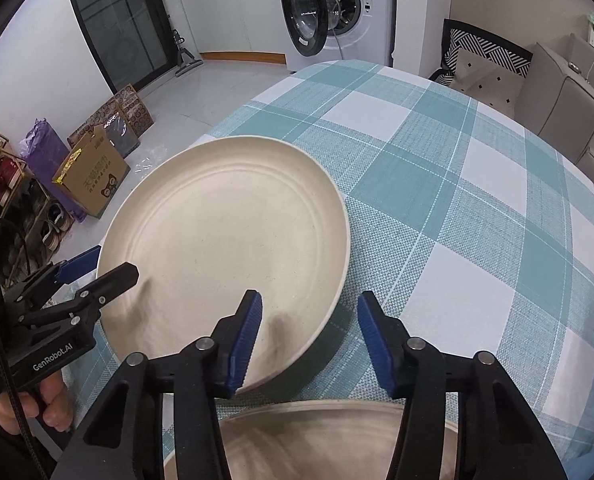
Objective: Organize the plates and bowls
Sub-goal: 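Close both grippers on the rim of the single cream plate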
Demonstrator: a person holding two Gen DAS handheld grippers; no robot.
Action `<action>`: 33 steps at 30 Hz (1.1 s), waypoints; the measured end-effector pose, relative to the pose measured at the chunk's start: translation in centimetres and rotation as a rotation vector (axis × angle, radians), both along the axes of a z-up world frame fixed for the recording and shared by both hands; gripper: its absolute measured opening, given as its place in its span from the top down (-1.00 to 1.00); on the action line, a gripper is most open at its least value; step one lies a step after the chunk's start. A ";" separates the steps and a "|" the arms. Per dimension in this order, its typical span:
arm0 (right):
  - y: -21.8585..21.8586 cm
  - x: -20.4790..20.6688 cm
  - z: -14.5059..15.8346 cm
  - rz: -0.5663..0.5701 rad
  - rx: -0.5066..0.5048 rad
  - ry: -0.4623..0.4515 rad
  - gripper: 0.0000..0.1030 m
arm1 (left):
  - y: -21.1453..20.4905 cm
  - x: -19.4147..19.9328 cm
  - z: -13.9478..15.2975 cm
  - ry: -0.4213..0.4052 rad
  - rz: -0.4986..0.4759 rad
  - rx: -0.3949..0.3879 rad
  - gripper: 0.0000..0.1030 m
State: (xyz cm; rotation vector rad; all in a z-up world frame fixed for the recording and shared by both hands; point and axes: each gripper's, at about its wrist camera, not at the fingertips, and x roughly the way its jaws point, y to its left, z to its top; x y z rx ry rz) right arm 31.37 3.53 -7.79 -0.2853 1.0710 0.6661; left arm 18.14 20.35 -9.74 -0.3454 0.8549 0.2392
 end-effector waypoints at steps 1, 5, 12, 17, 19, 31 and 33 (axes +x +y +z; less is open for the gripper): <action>0.0 0.0 -0.1 0.000 -0.002 0.000 0.08 | 0.0 0.0 0.0 -0.001 -0.001 0.001 -0.07; 0.1 -0.1 -0.2 0.001 -0.011 -0.008 0.19 | -0.3 0.0 0.0 -0.001 -0.010 0.020 0.13; 0.3 -0.6 -0.2 0.009 -0.039 -0.038 0.44 | -0.7 0.1 0.0 -0.001 -0.030 0.026 0.36; 0.2 -0.8 -0.3 0.011 -0.045 -0.044 0.55 | -1.2 0.2 0.1 -0.002 -0.043 0.042 0.49; 0.2 -0.9 -0.3 0.012 -0.047 -0.048 0.56 | -1.3 0.2 0.1 -0.002 -0.041 0.051 0.49; 0.5 -1.6 0.0 0.023 -0.075 -0.099 0.56 | -1.4 0.1 0.2 -0.006 -0.038 0.060 0.50; 0.5 -1.8 0.2 0.025 -0.078 -0.111 0.56 | -1.4 0.0 0.3 -0.008 -0.036 0.058 0.50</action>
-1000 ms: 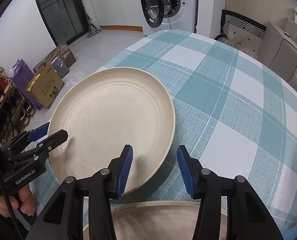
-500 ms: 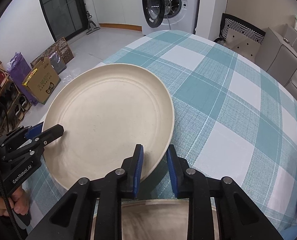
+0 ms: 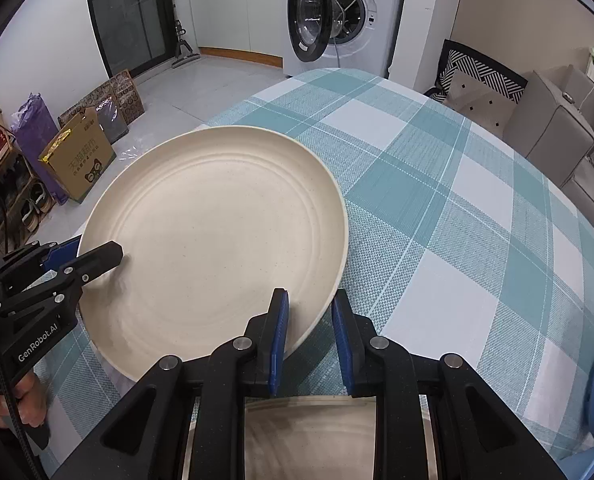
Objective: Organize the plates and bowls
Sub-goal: 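Close both grippers on the rim of the single cream plate, then lift the cream plate and carry it over the stacked plates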
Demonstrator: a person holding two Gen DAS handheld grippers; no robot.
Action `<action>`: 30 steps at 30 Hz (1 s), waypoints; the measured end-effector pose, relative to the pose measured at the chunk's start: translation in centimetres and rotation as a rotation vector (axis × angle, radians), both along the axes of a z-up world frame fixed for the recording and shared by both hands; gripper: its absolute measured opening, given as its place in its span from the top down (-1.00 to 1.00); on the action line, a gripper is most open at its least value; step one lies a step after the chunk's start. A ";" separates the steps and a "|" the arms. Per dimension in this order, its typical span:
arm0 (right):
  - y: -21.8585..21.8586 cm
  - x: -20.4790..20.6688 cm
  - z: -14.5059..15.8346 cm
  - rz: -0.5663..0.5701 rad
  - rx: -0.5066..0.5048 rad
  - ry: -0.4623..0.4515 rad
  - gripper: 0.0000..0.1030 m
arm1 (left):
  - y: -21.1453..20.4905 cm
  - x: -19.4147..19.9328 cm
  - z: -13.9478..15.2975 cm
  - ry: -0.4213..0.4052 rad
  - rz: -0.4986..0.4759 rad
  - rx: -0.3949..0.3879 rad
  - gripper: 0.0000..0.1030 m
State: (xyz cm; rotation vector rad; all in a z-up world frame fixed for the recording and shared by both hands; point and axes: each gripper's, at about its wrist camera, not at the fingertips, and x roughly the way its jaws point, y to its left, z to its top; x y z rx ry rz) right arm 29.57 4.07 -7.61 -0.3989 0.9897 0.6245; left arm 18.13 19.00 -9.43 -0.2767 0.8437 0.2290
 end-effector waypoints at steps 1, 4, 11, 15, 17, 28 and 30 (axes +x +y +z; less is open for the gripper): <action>0.0 -0.1 0.1 0.000 0.000 -0.006 0.56 | 0.0 0.0 0.0 0.000 0.000 0.002 0.50; -0.1 -0.3 0.5 -0.002 0.005 -0.016 0.56 | -0.1 -0.1 0.2 -0.004 0.001 0.004 0.50; -0.4 -0.6 1.1 -0.008 0.013 -0.027 0.56 | -0.4 -0.7 1.0 -0.029 -0.002 0.014 0.49; -0.5 -0.7 1.6 -0.009 0.018 -0.036 0.56 | -0.4 -0.8 1.4 -0.038 -0.004 0.015 0.50; -0.6 -0.8 1.8 -0.010 0.018 -0.041 0.56 | -0.5 -0.9 1.7 -0.043 -0.007 0.015 0.49; -1.6 -1.9 3.7 -0.026 0.022 -0.076 0.56 | -1.1 -1.5 3.1 -0.073 -0.027 0.017 0.49; -1.8 -2.2 4.1 -0.030 0.024 -0.083 0.56 | -1.3 -1.5 3.4 -0.077 -0.030 0.017 0.49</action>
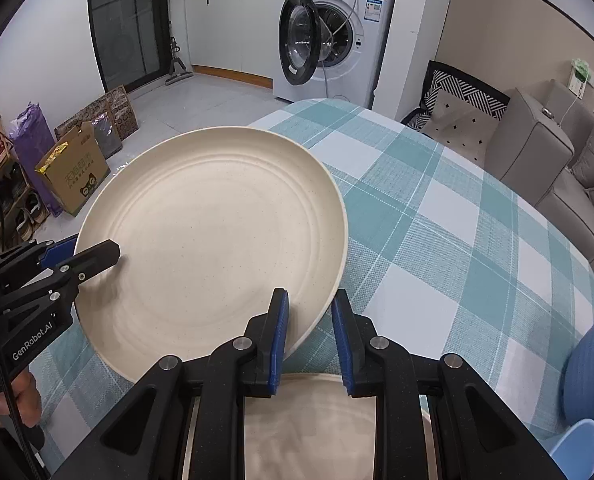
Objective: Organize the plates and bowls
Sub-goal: 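Lift the cream plate and carry it over the stacked plates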
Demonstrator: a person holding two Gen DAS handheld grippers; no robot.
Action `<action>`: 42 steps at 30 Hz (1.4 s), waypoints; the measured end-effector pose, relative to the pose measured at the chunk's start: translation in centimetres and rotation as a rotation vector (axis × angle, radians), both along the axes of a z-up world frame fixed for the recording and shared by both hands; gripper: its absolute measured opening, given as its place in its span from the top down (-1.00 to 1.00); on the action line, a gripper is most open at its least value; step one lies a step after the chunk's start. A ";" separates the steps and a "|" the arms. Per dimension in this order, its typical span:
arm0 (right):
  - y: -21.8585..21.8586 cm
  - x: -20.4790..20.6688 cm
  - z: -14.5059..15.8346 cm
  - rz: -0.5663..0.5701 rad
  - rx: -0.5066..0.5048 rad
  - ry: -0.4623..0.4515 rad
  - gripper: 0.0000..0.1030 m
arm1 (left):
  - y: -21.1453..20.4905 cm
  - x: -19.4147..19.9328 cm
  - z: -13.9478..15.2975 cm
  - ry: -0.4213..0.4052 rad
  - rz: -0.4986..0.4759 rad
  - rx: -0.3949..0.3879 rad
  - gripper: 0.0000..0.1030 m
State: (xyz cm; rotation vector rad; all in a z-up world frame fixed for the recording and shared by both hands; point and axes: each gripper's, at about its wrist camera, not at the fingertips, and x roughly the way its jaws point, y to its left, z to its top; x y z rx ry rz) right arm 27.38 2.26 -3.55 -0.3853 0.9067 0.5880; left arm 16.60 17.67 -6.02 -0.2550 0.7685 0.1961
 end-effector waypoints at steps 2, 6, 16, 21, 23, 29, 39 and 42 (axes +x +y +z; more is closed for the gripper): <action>-0.2 -0.2 0.2 -0.003 -0.001 -0.004 0.56 | -0.2 -0.1 0.3 -0.007 -0.004 0.000 0.49; -0.9 -0.6 0.7 -0.013 -0.003 -0.014 0.56 | -0.6 -0.2 0.8 -0.014 -0.017 0.007 0.49; -2.8 -1.4 1.8 -0.039 -0.004 -0.032 0.56 | -2.0 -0.7 2.1 -0.033 -0.051 0.027 0.49; -3.9 -2.1 2.2 -0.058 -0.002 -0.035 0.56 | -2.9 -0.9 2.6 -0.042 -0.074 0.039 0.49; -4.3 -2.3 2.3 -0.067 0.005 -0.037 0.56 | -3.2 -0.9 2.8 -0.045 -0.083 0.043 0.49; -5.7 -3.2 3.0 -0.093 0.025 -0.043 0.56 | -4.1 -1.2 3.2 -0.048 -0.108 0.055 0.49; -7.7 -4.9 3.9 -0.131 0.050 -0.059 0.56 | -5.9 -1.4 3.7 -0.048 -0.141 0.066 0.49; -8.4 -5.3 4.0 -0.139 0.059 -0.061 0.56 | -6.2 -1.5 3.8 -0.048 -0.148 0.070 0.49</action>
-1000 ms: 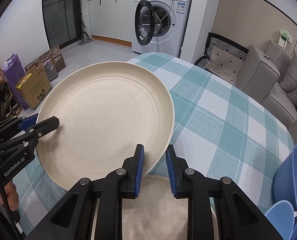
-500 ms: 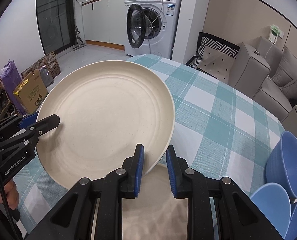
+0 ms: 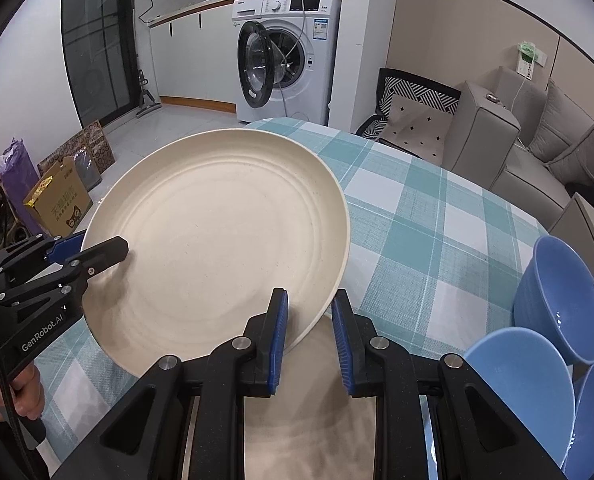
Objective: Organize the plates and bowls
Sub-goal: 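Lift the cream plate and carry it over the stacked plates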
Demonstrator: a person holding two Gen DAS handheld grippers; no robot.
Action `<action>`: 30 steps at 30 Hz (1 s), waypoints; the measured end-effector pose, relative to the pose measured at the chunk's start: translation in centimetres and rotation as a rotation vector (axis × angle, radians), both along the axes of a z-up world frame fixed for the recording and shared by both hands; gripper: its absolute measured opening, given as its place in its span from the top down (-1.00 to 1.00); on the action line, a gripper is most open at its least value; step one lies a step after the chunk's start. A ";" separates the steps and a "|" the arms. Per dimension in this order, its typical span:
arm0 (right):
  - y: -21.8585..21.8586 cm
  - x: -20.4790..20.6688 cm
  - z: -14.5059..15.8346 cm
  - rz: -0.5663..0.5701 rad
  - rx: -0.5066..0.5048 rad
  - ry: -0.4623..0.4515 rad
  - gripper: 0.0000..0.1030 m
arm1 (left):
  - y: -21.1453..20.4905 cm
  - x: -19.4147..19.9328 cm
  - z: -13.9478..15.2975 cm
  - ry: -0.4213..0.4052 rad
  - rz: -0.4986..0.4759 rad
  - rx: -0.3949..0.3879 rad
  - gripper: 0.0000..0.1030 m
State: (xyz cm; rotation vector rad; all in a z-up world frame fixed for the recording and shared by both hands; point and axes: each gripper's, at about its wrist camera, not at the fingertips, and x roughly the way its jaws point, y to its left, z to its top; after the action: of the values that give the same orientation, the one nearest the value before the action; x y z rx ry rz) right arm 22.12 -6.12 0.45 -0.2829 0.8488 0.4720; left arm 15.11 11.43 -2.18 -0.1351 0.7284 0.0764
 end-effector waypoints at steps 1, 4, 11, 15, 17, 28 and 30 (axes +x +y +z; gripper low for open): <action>-0.1 -0.1 0.0 -0.001 0.002 0.000 0.56 | -0.2 -0.1 0.1 -0.001 -0.002 0.002 0.49; -0.8 -0.5 0.1 -0.007 0.008 0.001 0.56 | -0.7 -0.5 0.3 -0.007 -0.014 0.009 0.49; -2.9 -1.5 0.3 -0.020 0.047 0.015 0.56 | -1.9 -1.4 0.6 -0.014 -0.041 0.013 0.49; -3.9 -2.3 0.1 -0.026 0.051 0.017 0.56 | -2.9 -1.9 0.2 -0.004 -0.050 0.026 0.49; -4.3 -2.7 0.0 -0.025 0.054 0.018 0.56 | -3.3 -2.3 0.2 -0.001 -0.054 0.029 0.48; -5.8 -5.2 -0.5 -0.028 0.039 0.023 0.56 | -4.8 -4.1 -0.2 0.010 -0.078 0.044 0.48; -5.9 -5.6 -0.6 -0.031 0.036 0.021 0.56 | -4.9 -4.2 -0.2 0.015 -0.080 0.047 0.48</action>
State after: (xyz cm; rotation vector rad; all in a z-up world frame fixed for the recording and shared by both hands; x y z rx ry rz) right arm 16.56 -12.05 -0.11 -0.2313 0.8626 0.4614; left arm 10.88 6.51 -2.42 -0.0604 0.7460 0.0178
